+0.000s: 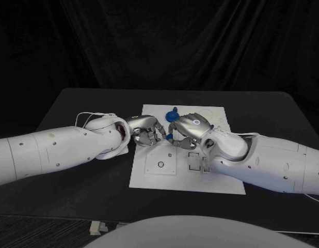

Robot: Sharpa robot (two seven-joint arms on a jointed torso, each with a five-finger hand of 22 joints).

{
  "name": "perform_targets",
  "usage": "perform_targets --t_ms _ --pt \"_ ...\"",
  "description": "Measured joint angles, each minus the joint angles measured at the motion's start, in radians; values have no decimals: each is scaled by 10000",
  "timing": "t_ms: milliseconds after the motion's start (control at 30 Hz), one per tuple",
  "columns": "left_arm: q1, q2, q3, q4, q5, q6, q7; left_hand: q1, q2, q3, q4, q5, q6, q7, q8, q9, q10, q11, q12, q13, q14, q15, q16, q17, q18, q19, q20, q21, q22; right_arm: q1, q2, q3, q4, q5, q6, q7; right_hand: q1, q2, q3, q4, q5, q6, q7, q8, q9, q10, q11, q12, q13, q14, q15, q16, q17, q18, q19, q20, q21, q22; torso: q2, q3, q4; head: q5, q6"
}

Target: Assemble the parts on the task board

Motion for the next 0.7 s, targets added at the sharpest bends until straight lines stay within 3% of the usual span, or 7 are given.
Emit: perform_targets --t_ms 700 --pt "-26 149 2 -100 0 93 -68 -40 40 28 -28 0 -68 21 1 -129 -1 -1 -71 0 38 38 0 0 0 -37 36 -51 0 0 171 -1 -165 2 124 17 0 0 154 -40 -145 -20 20 -21 49 0 0 0 -1 0 0 -79 0 0 0 0 -134 4 -4 2 -3 34 0"
